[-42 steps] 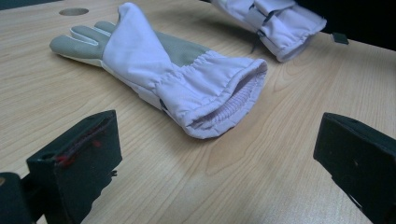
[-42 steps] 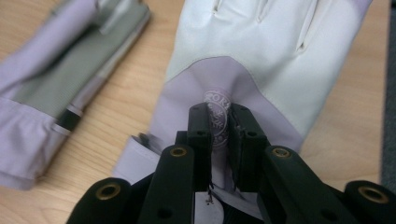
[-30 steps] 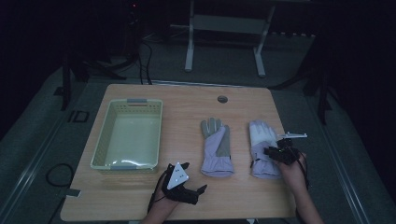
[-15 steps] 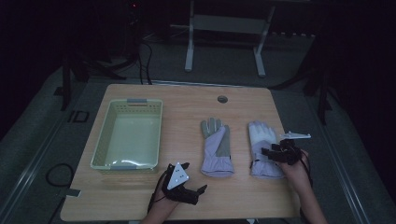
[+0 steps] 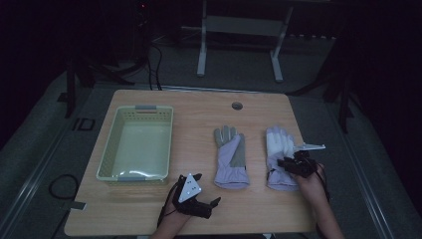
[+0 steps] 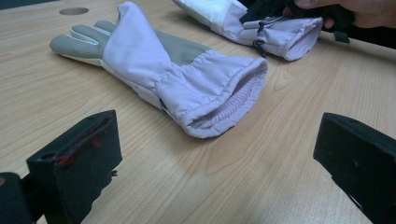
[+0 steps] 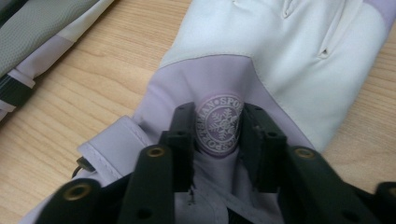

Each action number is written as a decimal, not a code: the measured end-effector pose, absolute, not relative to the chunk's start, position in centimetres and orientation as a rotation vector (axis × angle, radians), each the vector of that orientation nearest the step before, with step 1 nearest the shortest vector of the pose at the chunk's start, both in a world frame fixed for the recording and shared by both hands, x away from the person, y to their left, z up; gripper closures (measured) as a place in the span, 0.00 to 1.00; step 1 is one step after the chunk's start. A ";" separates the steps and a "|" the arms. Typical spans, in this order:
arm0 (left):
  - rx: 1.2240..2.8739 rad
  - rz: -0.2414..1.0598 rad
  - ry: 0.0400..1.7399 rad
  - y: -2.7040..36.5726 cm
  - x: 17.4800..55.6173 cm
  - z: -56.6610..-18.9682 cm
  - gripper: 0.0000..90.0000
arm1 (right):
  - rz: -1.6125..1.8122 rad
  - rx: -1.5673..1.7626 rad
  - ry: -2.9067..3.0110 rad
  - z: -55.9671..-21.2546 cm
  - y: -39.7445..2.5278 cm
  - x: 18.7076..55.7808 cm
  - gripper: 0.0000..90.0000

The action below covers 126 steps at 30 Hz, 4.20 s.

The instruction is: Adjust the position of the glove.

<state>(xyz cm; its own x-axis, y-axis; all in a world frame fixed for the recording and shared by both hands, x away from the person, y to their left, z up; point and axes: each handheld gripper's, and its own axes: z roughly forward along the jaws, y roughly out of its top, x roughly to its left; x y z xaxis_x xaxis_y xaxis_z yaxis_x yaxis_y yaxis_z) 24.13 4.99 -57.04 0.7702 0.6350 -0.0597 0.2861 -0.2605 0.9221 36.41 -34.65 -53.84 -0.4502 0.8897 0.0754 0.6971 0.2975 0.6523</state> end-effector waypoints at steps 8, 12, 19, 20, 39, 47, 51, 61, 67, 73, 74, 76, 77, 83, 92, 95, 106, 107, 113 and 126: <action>1.850 0.389 0.709 5.0 24.1 -57.0 0.01 | 0.929 1.478 2.230 -52.1 -35.0 36.0 0.87; 1.852 0.390 0.710 5.0 24.1 -57.0 0.01 | 0.979 1.486 2.196 -50.2 -35.5 35.6 0.87; 1.851 0.396 0.708 5.0 24.1 -57.0 0.01 | 1.047 1.417 2.172 -45.0 -34.9 35.2 0.88; 1.850 0.395 0.709 5.0 24.1 -57.0 0.01 | 1.055 1.403 2.173 -44.4 -34.6 35.2 0.87; 1.851 0.397 0.701 5.0 24.1 -57.0 0.01 | 1.099 1.260 2.279 -38.2 -26.3 34.6 0.87; 1.851 0.397 0.697 5.0 24.1 -57.0 0.01 | 1.035 1.282 2.299 -38.7 -21.4 34.3 0.86; 1.851 0.395 0.695 5.0 24.0 -57.0 0.01 | 0.997 1.310 2.301 -39.6 -20.0 34.3 0.86; 1.851 0.393 0.693 4.9 24.0 -57.0 0.01 | 0.895 1.422 2.316 -43.1 -18.3 35.4 0.85; 1.850 0.393 0.693 4.9 24.0 -57.0 0.01 | 0.868 1.459 2.351 -44.9 -17.3 36.2 0.83; 1.852 0.396 0.694 4.9 24.0 -57.0 0.01 | 0.757 1.481 2.381 -46.9 -16.3 37.1 0.83; 1.852 0.396 0.693 4.9 24.0 -57.0 0.01 | 0.753 1.487 2.389 -47.2 -16.2 37.3 0.83; 1.852 0.398 0.693 4.9 24.0 -57.0 0.01 | 0.742 1.484 2.391 -47.5 -16.0 37.4 0.83; 1.852 0.399 0.693 4.9 24.0 -57.0 0.01 | 0.725 1.477 2.398 -47.9 -15.8 37.5 0.83; 1.849 0.395 0.694 4.9 24.0 -57.0 0.01 | 0.699 1.476 2.415 -49.1 -15.1 37.9 0.79; 1.851 0.391 0.694 4.9 24.1 -57.0 0.01 | 0.732 1.410 2.477 -48.9 -15.8 38.4 0.62; 1.849 0.386 0.701 5.0 24.1 -57.0 0.01 | 0.766 1.369 2.482 -48.3 -16.3 38.1 0.53; 1.850 0.381 0.713 4.9 24.2 -57.0 0.01 | 1.044 1.240 2.471 -46.6 -20.8 36.3 0.22; 1.849 0.380 0.713 5.0 24.2 -57.0 0.01 | 1.084 1.209 2.459 -46.5 -21.3 36.1 0.22; 1.856 0.370 0.755 5.0 24.5 -57.0 0.01 | 1.103 0.998 2.356 -46.5 -24.6 34.9 0.21; 1.845 0.237 0.810 4.7 25.1 -55.8 0.01 | 1.004 0.958 2.332 -48.8 -30.5 33.7 0.20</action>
<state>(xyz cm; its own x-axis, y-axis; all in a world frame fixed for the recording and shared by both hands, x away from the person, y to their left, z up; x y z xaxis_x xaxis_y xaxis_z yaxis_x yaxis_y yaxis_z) 25.09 4.69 -55.78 0.7501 0.6288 -0.2048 0.4189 -0.2123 0.8829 33.73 -30.50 -48.81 -0.6719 0.7328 -0.1075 0.4255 0.5007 0.7538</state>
